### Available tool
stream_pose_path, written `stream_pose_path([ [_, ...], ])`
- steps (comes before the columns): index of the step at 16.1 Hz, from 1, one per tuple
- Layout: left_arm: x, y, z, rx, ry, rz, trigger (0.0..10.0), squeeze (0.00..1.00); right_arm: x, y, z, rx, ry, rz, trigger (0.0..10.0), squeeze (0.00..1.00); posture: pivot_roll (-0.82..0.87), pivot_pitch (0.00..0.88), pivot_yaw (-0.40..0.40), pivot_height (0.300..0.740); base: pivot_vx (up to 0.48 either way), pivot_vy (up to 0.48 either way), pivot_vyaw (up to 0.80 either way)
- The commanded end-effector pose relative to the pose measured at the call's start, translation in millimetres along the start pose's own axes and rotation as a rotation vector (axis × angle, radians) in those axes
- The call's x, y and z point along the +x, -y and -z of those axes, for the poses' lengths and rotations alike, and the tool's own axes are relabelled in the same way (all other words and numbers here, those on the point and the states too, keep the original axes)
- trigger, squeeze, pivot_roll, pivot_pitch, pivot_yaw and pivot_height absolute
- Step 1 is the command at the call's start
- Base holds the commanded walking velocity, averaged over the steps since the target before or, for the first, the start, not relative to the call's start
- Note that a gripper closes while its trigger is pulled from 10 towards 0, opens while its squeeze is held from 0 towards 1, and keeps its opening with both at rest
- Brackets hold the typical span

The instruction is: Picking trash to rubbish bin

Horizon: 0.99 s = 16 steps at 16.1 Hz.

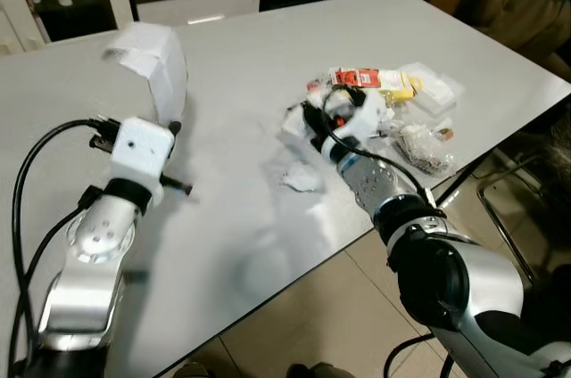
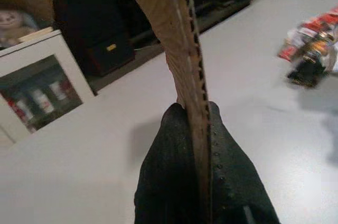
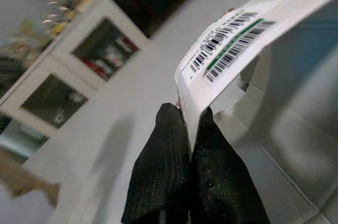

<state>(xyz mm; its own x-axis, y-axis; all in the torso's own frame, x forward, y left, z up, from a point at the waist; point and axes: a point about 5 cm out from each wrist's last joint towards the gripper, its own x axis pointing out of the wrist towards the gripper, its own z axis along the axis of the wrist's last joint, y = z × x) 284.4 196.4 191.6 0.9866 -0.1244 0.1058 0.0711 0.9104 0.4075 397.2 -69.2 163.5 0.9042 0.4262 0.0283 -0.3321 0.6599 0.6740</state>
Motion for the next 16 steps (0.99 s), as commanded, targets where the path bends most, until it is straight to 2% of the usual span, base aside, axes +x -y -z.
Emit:
stream_pose_path([
  [1, 2.1, 1.5, -0.4, -0.018, 0.009, -0.010, 10.0, 0.00, 2.6, -6.4, -12.1, -0.053, 0.038, -0.042, 0.0, 0.00, 0.04, 0.000, -0.104, 0.740, 0.000, 0.000, 0.00],
  [3, 3.3, 13.6, 3.4, -0.128, -0.009, -0.014, 10.0, 0.00, -0.6, -14.1, -26.5, -0.228, 0.120, -0.127, 0.0, 0.00, 0.01, 0.000, -0.102, 0.740, 0.000, 0.000, 0.00],
  [4, 1.9, 17.5, 4.4, -0.152, -0.014, -0.009, 10.0, 0.00, -3.8, -14.3, -29.2, -0.286, 0.139, -0.140, 0.0, 0.00, -0.01, 0.000, -0.096, 0.740, 0.000, 0.000, 0.00],
  [5, -0.7, 23.8, 6.7, -0.192, -0.026, -0.002, 10.0, 0.00, -14.5, -13.2, -34.5, -0.404, 0.176, -0.154, 0.0, 0.00, -0.02, 0.000, -0.093, 0.740, 0.000, 0.000, 0.00],
  [7, -3.1, 29.6, 8.8, -0.240, -0.037, -0.001, 10.0, 0.00, -31.0, -13.5, -39.3, -0.517, 0.219, -0.159, 0.0, 0.00, -0.03, 0.004, -0.091, 0.740, 0.000, 0.000, 0.00],
  [10, -5.4, 36.9, 6.7, -0.302, -0.008, -0.011, 10.0, 0.00, -72.0, -15.6, -46.8, -0.660, 0.302, -0.098, 0.0, 0.00, -0.05, 0.010, -0.090, 0.740, 0.000, 0.000, 0.00],
  [11, -7.2, 39.7, 3.1, -0.348, 0.025, -0.015, 10.0, 0.00, -88.2, -16.6, -44.9, -0.729, 0.309, -0.059, 10.0, 0.00, -0.06, 0.015, -0.082, 0.740, 0.000, 0.000, 0.00],
  [12, -10.0, 44.4, -3.7, -0.429, 0.080, -0.027, 10.0, 0.00, -114.6, -18.9, -40.2, -0.810, 0.326, -0.017, 10.0, 0.00, -0.07, 0.014, -0.078, 0.740, 0.000, 0.000, 0.00],
  [13, -10.6, 48.1, -8.8, -0.459, 0.118, -0.025, 10.0, 0.00, -131.3, -16.8, -33.8, -0.842, 0.306, 0.026, 10.0, 0.00, -0.07, 0.012, -0.069, 0.740, 0.000, 0.000, 0.00],
  [15, -11.6, 55.0, -12.8, -0.422, 0.129, 0.043, 10.0, 0.00, -149.4, -7.2, -21.7, -0.870, 0.239, 0.082, 10.0, 0.00, -0.08, 0.015, -0.064, 0.740, 0.000, 0.000, -0.40],
  [16, -12.1, 58.5, -11.0, -0.390, 0.082, 0.057, 10.0, 0.00, -157.9, -1.1, -16.9, -0.871, 0.214, 0.115, 10.0, 0.00, -0.08, 0.011, -0.062, 0.740, 0.000, 0.000, -0.80],
])
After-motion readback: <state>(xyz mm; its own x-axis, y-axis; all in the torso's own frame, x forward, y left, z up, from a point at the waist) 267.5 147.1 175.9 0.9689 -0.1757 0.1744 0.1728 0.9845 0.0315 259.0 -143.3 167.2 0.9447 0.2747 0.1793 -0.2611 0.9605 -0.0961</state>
